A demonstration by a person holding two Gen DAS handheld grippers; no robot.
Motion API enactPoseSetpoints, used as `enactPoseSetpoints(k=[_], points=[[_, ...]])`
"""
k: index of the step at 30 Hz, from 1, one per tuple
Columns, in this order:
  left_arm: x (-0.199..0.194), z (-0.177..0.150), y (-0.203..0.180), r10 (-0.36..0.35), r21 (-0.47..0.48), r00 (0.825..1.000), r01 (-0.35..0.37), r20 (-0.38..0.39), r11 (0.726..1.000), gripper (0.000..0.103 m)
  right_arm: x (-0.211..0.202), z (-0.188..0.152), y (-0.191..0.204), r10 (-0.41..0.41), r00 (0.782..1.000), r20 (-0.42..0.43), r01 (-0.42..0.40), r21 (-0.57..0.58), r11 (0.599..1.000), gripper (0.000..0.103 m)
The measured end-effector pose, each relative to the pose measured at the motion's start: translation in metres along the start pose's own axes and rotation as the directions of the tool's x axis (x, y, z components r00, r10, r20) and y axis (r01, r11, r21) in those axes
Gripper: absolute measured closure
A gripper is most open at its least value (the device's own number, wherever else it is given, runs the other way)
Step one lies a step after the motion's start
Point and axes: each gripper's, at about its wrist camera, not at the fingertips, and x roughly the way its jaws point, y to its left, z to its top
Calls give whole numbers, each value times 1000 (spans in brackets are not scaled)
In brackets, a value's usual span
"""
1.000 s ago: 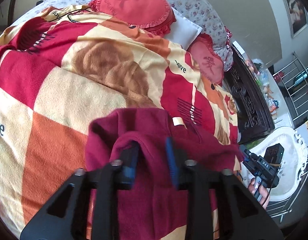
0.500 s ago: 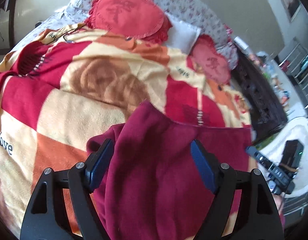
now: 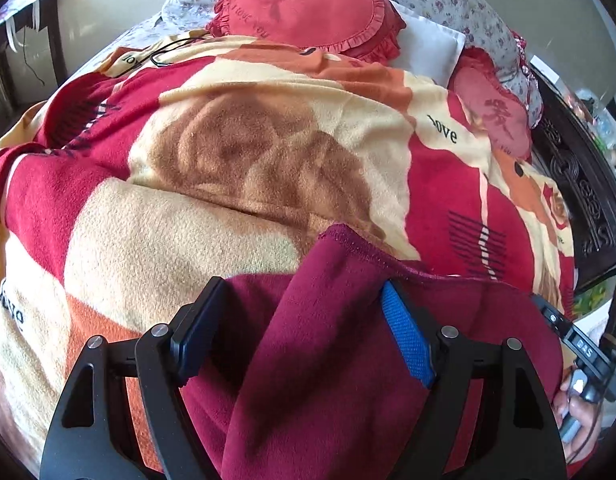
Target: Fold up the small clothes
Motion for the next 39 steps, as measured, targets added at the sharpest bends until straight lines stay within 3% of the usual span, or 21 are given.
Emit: enactPoseSetpoints(k=[7,14,18,23,27,34,39], points=[[-33,-22,-3,36,57,997,-39,62,998,24,-73,-32,9,21,998,62,-19,-31,999,59],[-59,-47,-9,36,109,995,-46,93,993,24,-112,-83,19,17,999,48,-12,-87,996,59],[-68,-56,-12,42,125,993,-55,107,991,24,-118,-105,20,-10,999,48,15,-110,994,59],[-76,-69,-12,43,133,994,-56,96,989,24,-93,-121,15,-152,988,8,150,-200,968,59],[-83,-81,-10,53,143,994,-66,95,988,24,-105,-121,15,-132,991,17,133,-161,978,59],[-89,-107,4,22,110,998,-29,62,994,24,-141,-129,44,-90,994,57,99,-195,976,59],[-82,-128,16,25,94,1000,-26,14,995,24,-128,-148,52,-47,999,-13,43,-222,974,59]])
